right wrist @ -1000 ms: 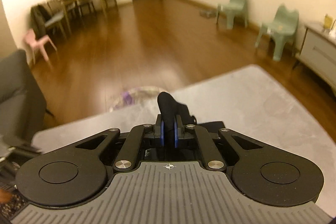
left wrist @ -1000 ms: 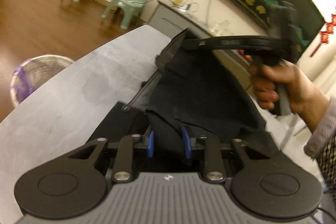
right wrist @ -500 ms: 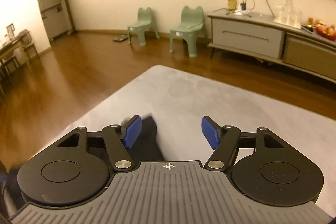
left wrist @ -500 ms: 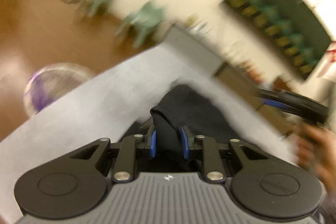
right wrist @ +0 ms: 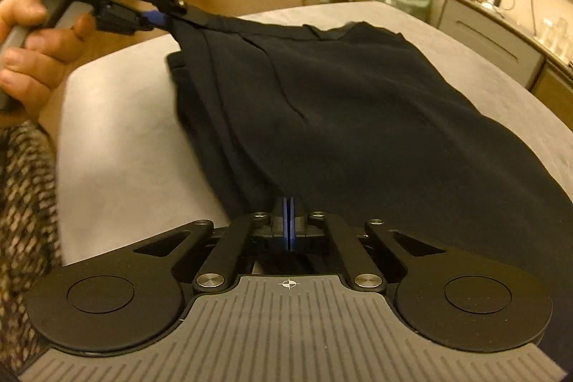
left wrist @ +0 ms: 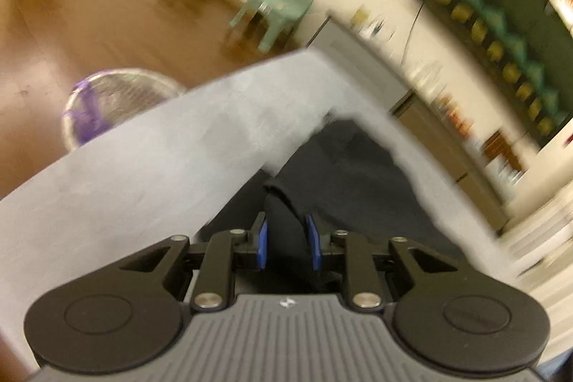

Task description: Fold clothes

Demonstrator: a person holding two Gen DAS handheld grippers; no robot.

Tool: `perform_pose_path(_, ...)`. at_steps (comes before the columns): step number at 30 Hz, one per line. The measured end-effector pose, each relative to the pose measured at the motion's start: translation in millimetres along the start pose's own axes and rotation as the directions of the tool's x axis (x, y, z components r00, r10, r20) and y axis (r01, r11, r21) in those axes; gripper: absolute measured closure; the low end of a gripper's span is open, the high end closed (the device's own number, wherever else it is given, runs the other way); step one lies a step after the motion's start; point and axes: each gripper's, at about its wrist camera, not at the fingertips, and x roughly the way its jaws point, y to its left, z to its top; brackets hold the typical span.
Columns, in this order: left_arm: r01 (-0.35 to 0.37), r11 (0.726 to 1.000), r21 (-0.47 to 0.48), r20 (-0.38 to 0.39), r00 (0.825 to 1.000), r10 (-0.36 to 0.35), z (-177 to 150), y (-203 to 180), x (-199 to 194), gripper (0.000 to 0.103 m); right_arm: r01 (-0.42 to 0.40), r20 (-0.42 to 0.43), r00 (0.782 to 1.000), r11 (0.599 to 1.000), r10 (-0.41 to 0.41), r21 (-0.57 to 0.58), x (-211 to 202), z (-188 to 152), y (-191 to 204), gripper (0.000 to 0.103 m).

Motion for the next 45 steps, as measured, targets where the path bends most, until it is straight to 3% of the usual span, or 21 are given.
perform_pose_path(1, -0.031, 1.000, -0.001, -0.053, 0.998, 0.031, -5, 2, 8, 0.080, -0.008, -0.012, 1.000, 1.000, 0.008, -0.015, -1, -5, -1, 0.103)
perform_pose_path(3, -0.055, 0.997, 0.048, -0.049, 0.997, 0.057, -8, -4, 6, 0.077, -0.021, -0.023, 1.000, 0.999, 0.020, -0.046, -5, -13, -3, 0.103)
perform_pose_path(4, -0.055, 0.997, 0.053, -0.030, 0.998, 0.057, -10, -6, -3, 0.070, -0.032, -0.034, 0.999, 0.998, 0.031, -0.046, -9, -13, -10, 0.102)
perform_pose_path(6, -0.056, 0.997, 0.062, 0.007, 0.998, 0.055, -14, -10, -19, 0.067, -0.064, -0.036, 0.997, 0.998, 0.063, -0.017, -26, -9, -28, 0.092)
perform_pose_path(7, -0.056, 0.996, 0.067, 0.025, 0.998, 0.055, -16, -12, -27, 0.065, -0.070, -0.012, 0.997, 0.998, 0.070, -0.007, -36, -7, -36, 0.079)
perform_pose_path(8, -0.040, 0.996, 0.080, 0.059, 0.998, 0.035, -13, -16, -40, 0.059, -0.067, 0.017, 0.998, 0.998, 0.067, -0.002, -49, -3, -47, 0.058)
perform_pose_path(10, -0.008, 0.994, 0.107, 0.124, 0.992, -0.006, -6, -24, -64, 0.052, -0.043, 0.073, 0.996, 0.999, 0.043, -0.007, -80, 5, -66, 0.038)
perform_pose_path(13, 0.018, 0.970, 0.242, 0.170, 0.984, -0.061, 35, -43, -68, 0.046, -0.004, 0.116, 0.993, 0.999, 0.008, -0.038, -93, 29, -104, 0.026)
perform_pose_path(16, 0.028, 0.920, 0.392, 0.125, 0.989, -0.084, 93, -68, -18, 0.037, 0.051, 0.155, 0.987, 0.998, -0.045, -0.035, -82, 55, -138, 0.014)
perform_pose_path(19, 0.074, 0.878, 0.472, 0.004, 0.996, -0.086, 140, -83, 60, 0.037, 0.019, 0.149, 0.989, 1.000, -0.019, 0.007, -40, 95, -169, 0.013)
perform_pose_path(22, 0.065, 0.890, 0.451, -0.092, 0.995, -0.026, 167, -86, 140, 0.038, -0.051, 0.111, 0.993, 0.994, 0.040, 0.097, -4, 125, -202, 0.013)
perform_pose_path(27, 0.131, 0.906, 0.402, -0.174, 0.983, -0.064, 169, -75, 203, 0.041, -0.103, 0.062, 0.994, 0.985, 0.096, 0.136, 58, 142, -225, 0.013)
perform_pose_path(28, 0.150, 0.894, 0.423, -0.188, 0.979, -0.075, 166, -77, 204, 0.052, -0.107, 0.052, 0.993, 0.985, 0.101, 0.136, 68, 144, -230, 0.013)
perform_pose_path(29, 0.169, 0.880, 0.443, -0.202, 0.976, -0.085, 163, -79, 206, 0.080, -0.121, 0.041, 0.992, 0.983, 0.116, 0.140, 78, 145, -234, 0.014)
perform_pose_path(31, 0.198, 0.850, 0.488, -0.207, 0.972, -0.107, 156, -84, 202, 0.102, -0.153, 0.018, 0.988, 0.977, 0.152, 0.147, 96, 147, -239, 0.020)
perform_pose_path(36, 0.298, 0.736, 0.607, -0.219, 0.954, -0.206, 124, -99, 163, 0.103, -0.224, -0.018, 0.973, 0.966, 0.228, 0.125, 128, 147, -235, 0.024)
perform_pose_path(38, 0.281, 0.714, 0.641, -0.198, 0.960, -0.199, 116, -106, 152, 0.102, -0.239, -0.012, 0.970, 0.966, 0.241, 0.098, 132, 148, -230, 0.024)
perform_pose_path(40, 0.226, 0.738, 0.636, -0.148, 0.974, -0.171, 122, -106, 151, 0.097, -0.234, -0.001, 0.972, 0.970, 0.235, 0.060, 136, 153, -222, 0.024)
perform_pose_path(42, 0.202, 0.794, 0.573, -0.135, 0.979, -0.151, 136, -97, 161, 0.087, -0.227, 0.006, 0.974, 0.974, 0.227, 0.020, 137, 157, -215, 0.026)
perform_pose_path(44, 0.224, 0.834, 0.504, -0.157, 0.973, -0.167, 147, -84, 171, 0.077, -0.222, 0.007, 0.975, 0.975, 0.222, -0.022, 134, 157, -205, 0.052)
perform_pose_path(45, 0.245, 0.849, 0.468, -0.176, 0.967, -0.182, 152, -76, 177, 0.075, -0.219, 0.007, 0.976, 0.975, 0.219, -0.043, 132, 157, -201, 0.056)
